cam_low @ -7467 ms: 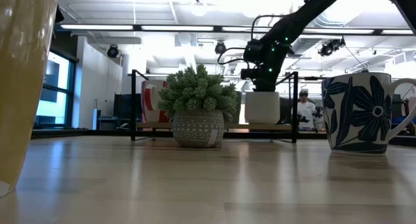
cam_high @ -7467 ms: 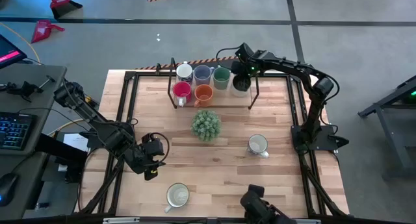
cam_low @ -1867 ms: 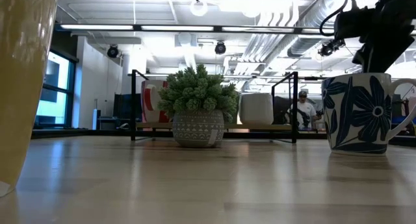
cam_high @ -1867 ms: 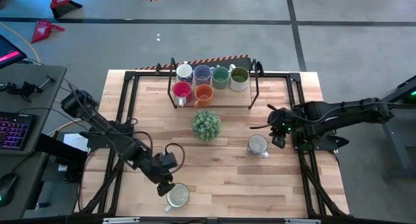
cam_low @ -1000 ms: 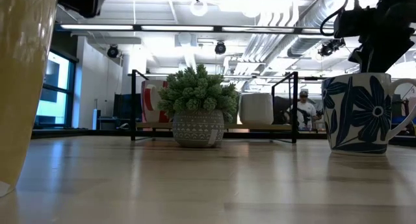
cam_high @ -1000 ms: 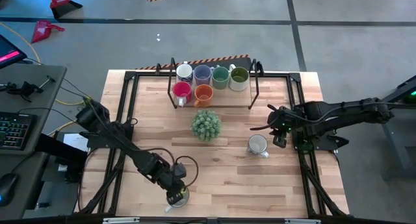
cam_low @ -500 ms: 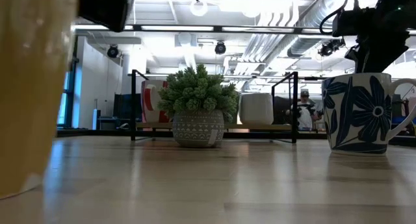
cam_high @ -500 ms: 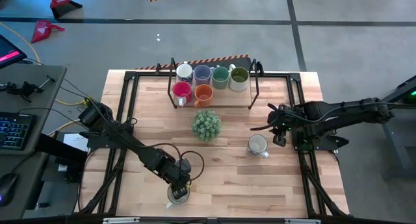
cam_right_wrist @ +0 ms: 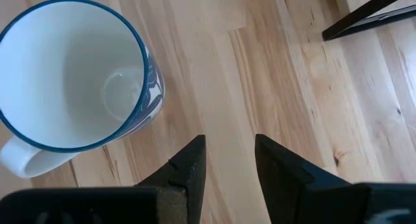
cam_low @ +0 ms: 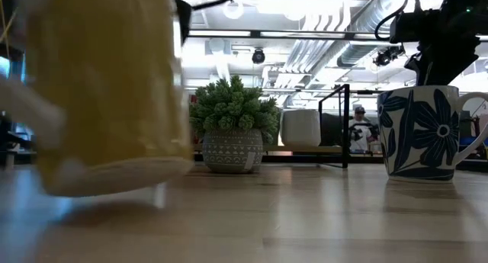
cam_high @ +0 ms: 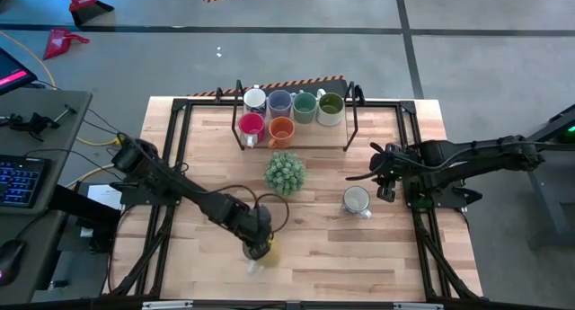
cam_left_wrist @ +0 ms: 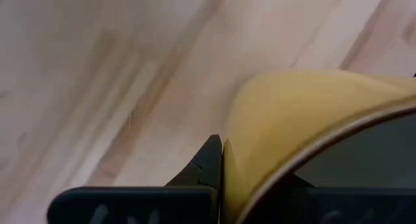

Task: Place coffee mugs
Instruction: Put the yellow mug on the shelf

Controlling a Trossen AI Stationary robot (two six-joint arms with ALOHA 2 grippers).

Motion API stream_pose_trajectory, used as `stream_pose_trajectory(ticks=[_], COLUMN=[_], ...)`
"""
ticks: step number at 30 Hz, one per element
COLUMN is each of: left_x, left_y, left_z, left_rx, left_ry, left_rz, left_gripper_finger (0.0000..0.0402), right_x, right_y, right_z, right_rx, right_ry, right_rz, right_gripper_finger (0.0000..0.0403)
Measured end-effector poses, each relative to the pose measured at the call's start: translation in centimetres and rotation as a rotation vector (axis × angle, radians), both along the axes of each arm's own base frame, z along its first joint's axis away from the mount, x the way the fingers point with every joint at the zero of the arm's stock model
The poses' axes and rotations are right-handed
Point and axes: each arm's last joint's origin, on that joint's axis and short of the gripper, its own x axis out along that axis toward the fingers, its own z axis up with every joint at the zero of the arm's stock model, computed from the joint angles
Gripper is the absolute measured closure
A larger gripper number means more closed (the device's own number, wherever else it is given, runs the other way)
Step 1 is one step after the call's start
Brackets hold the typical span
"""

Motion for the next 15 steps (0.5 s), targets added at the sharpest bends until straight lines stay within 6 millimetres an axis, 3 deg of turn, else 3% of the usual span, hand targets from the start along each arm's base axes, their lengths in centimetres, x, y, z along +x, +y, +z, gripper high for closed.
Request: stream_pose_trajectory(ticks=[5,11,15], left_x=[1.6,4.3,5.4], left_y=[1.9,4.1,7.3], left_z=[1.1,8.0,12.3], left_rx=[-0.046,-0.011,0.094], left_ry=[-0.034,-0.131,-0.142], left_rz=[0.047,-0.027,0.027], left_gripper_finger=[0.0394,0.0394,0.0394], right_x=[0.0,0.0,0.0], right_y=[0.0,0.0,-0.1], right_z=[0.0,0.0,0.0], right_rx=[-0.009,-0.009,-0.021], right_ry=[0.0,0.0,-0.004], right_rz=[-0.005,-0.007,-0.03], right_gripper_finger=[0.0292,0.0292,0.0292])
